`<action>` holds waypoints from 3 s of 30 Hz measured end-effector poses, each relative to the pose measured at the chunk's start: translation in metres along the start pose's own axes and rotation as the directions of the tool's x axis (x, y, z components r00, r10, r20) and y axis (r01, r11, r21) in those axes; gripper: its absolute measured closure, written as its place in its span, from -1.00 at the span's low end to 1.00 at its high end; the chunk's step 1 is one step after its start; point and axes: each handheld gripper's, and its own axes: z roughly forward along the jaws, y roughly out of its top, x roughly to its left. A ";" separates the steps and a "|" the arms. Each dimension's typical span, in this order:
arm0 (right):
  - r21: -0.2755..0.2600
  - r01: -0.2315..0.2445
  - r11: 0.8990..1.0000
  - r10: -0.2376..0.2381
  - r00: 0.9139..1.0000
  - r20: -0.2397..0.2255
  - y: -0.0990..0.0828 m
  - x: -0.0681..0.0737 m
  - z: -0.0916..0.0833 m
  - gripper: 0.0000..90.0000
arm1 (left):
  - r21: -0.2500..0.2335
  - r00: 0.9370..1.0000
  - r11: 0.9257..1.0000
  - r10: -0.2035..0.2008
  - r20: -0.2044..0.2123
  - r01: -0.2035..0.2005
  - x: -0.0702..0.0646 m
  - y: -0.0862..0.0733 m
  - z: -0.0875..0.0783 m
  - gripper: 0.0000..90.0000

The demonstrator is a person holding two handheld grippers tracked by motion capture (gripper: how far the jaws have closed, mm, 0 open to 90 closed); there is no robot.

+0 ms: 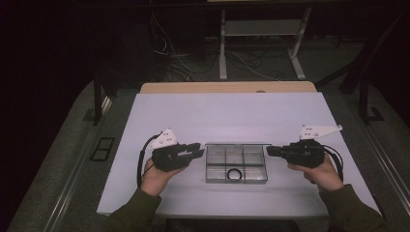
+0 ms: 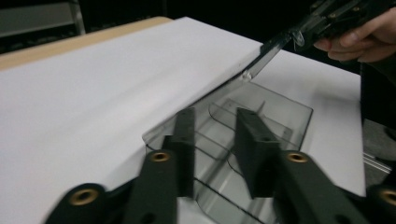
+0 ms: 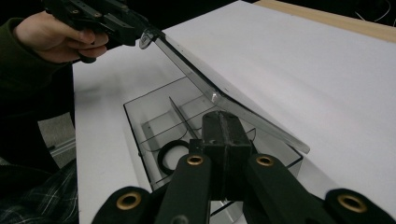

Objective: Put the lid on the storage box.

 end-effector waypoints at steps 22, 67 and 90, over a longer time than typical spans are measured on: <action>0.089 0.018 0.996 -0.019 1.000 0.012 -0.027 0.011 0.006 0.98 | 0.092 0.996 0.995 0.020 0.085 -0.027 -0.008 -0.020 0.013 0.97; 0.237 0.038 0.971 -0.055 0.996 0.065 -0.048 0.006 0.018 0.95 | 0.259 0.996 0.963 0.066 0.053 -0.078 -0.001 -0.037 0.023 0.90; 0.078 -0.042 0.996 0.023 0.975 0.223 -0.071 -0.001 -0.003 -0.59 | 0.175 0.997 0.984 0.034 -0.071 -0.021 0.007 -0.055 -0.011 -0.59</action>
